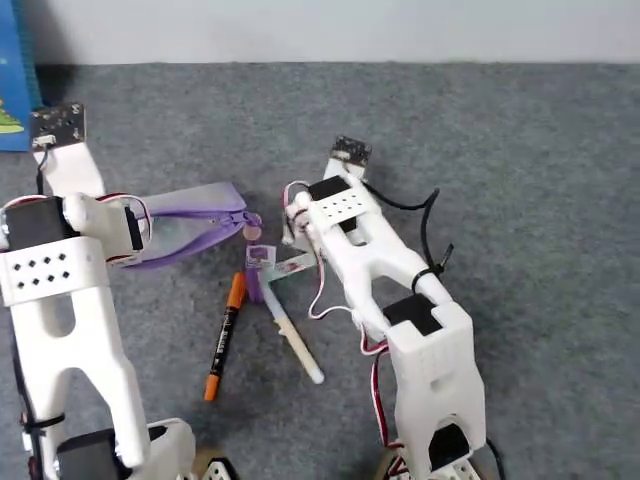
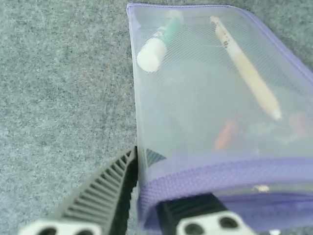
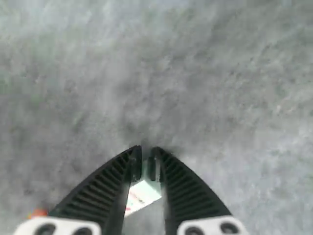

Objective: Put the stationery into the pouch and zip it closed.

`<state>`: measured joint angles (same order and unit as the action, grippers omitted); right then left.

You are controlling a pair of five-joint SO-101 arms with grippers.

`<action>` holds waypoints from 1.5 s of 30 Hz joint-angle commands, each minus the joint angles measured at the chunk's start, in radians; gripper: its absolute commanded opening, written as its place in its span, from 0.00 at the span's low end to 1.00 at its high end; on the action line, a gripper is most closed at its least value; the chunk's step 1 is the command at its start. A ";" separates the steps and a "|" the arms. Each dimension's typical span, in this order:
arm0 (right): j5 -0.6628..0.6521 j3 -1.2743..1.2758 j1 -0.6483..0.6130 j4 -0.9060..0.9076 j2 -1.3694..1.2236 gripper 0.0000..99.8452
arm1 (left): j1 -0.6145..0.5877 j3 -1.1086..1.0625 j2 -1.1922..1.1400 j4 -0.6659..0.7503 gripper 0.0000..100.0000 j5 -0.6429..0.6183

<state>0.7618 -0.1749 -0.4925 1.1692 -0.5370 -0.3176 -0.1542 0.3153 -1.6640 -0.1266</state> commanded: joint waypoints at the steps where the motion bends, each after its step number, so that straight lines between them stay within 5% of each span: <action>1: 0.003 -0.048 -0.001 0.065 0.137 0.01 | -0.009 -0.008 -0.008 0.012 0.01 0.000; 12: -0.051 -0.028 0.004 0.120 0.177 0.02 | -0.009 -0.008 -0.008 0.012 0.01 0.000; 22: 0.003 -0.025 -0.116 0.045 0.116 0.33 | -0.011 -0.008 -0.008 0.012 0.01 0.000; 29: 0.003 -0.029 -0.127 -0.084 0.007 0.31 | -0.011 -0.008 -0.008 0.012 0.01 0.000; 38: 0.061 -0.031 -0.127 -0.082 0.008 0.02 | -0.011 -0.008 -0.009 0.012 0.01 0.000; 45: 0.055 -0.031 -0.099 -0.039 0.041 0.01 | -0.011 -0.010 -0.011 0.012 0.01 0.002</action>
<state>0.8140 -0.1765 -0.6061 1.1032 -0.5600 -0.3176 -0.1542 0.3153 -1.6640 -0.1266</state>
